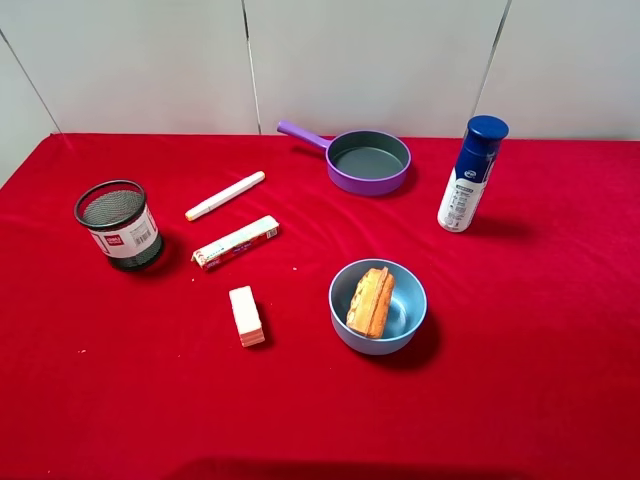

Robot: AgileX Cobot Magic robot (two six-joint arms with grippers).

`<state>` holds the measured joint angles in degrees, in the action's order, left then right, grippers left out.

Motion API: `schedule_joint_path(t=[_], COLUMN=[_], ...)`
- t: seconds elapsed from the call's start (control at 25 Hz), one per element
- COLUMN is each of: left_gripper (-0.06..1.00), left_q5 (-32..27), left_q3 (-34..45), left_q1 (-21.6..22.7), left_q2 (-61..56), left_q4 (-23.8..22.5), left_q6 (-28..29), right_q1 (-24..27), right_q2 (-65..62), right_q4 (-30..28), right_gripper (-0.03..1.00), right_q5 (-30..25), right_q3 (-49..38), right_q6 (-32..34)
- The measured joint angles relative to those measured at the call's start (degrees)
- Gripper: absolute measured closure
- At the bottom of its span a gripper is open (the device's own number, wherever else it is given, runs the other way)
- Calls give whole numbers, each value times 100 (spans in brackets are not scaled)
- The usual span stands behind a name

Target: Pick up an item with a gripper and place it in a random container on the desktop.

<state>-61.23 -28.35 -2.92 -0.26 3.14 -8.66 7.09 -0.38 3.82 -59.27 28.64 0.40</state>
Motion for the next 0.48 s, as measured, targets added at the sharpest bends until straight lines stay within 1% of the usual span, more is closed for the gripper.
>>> schedule_joint_path(t=[0.48], left_gripper=[10], left_q5=[0], left_q3=[0], left_q1=[0], left_q2=[0], left_q4=[0], left_q6=[0], right_q1=[0], right_q2=[0], right_q4=[13], right_gripper=[28], right_q5=[0], right_q3=[0], right_q6=[-2])
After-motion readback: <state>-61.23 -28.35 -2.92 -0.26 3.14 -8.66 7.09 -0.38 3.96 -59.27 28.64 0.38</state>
